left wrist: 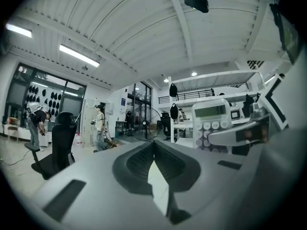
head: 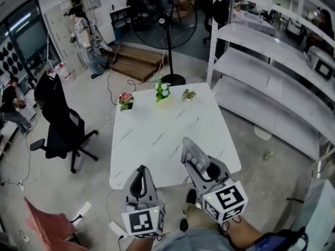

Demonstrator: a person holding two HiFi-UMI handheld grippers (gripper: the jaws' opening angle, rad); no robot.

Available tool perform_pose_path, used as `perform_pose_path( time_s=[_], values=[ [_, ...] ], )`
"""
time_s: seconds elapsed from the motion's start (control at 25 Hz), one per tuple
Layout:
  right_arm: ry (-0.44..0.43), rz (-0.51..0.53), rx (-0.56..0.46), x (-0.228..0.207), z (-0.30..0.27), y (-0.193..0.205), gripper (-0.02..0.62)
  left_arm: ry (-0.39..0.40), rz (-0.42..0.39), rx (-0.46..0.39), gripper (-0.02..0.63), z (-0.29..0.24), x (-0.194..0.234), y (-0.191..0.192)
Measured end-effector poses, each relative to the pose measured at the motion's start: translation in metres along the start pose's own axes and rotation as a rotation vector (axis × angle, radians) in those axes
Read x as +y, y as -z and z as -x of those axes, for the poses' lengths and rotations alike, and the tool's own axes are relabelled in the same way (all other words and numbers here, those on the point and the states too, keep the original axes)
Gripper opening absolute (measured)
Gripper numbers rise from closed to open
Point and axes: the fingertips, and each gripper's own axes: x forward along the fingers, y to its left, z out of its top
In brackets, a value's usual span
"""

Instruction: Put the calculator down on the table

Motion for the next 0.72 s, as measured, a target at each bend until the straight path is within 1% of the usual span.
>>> perform_pose_path(
  time_s=[0.24,0.4,0.56,0.72],
  values=[
    [0.006,-0.028,0.025,-0.023,-0.036,0.010,0.146,-0.005,-0.019,0.032,0.006,-0.043,0.011,0.007],
    [-0.001,-0.054,0.052,-0.043,-0.070,0.017,0.146,-0.022,-0.038,0.068,0.006,-0.083,0.022,0.012],
    [-0.011,-0.075,0.086,-0.064,-0.107,0.020,0.146,-0.014,-0.053,0.062,0.006,-0.122,0.030,0.012],
    [-0.030,-0.095,0.115,-0.079,-0.143,0.025,0.146,-0.031,-0.074,0.090,0.006,-0.162,0.042,0.014]
  ],
)
